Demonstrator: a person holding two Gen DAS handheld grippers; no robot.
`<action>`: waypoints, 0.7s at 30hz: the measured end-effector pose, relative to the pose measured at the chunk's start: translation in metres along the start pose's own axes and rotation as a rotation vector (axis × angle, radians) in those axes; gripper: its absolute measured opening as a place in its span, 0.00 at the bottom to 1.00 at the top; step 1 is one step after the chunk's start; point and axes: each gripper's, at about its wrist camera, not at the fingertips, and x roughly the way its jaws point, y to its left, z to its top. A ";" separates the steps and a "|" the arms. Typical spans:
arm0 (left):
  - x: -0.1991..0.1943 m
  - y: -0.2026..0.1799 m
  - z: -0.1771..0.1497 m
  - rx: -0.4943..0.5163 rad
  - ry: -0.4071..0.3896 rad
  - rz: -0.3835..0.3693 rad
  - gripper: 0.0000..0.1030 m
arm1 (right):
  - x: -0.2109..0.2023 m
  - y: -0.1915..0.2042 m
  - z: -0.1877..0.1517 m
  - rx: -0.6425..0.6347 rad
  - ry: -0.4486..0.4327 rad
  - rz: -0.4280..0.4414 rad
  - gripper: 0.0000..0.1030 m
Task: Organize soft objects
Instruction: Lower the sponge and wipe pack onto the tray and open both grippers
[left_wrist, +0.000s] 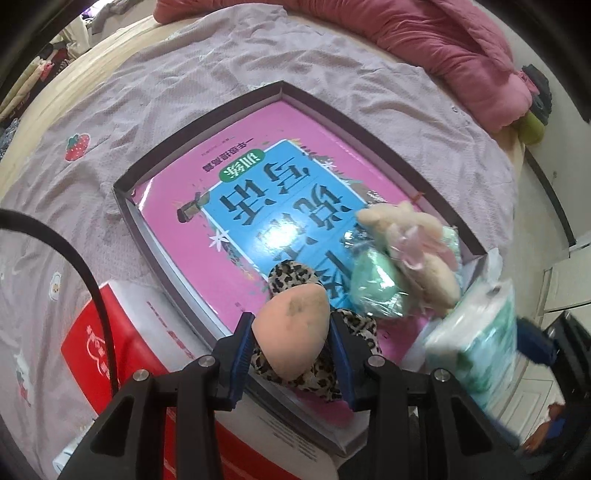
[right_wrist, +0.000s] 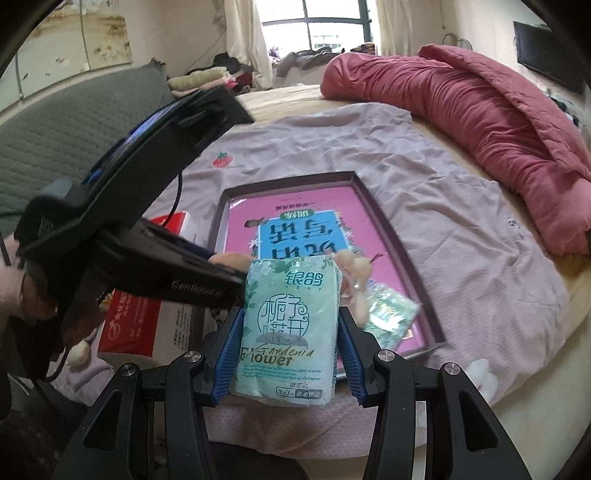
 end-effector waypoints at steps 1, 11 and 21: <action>0.002 0.003 0.001 -0.006 0.002 -0.003 0.39 | 0.004 0.003 0.000 -0.004 0.001 -0.001 0.49; 0.005 0.014 0.005 0.001 0.000 -0.003 0.39 | 0.040 0.006 0.002 -0.007 0.043 0.006 0.49; 0.007 0.013 0.005 0.015 -0.004 0.007 0.39 | 0.066 0.006 -0.002 -0.014 0.056 -0.018 0.49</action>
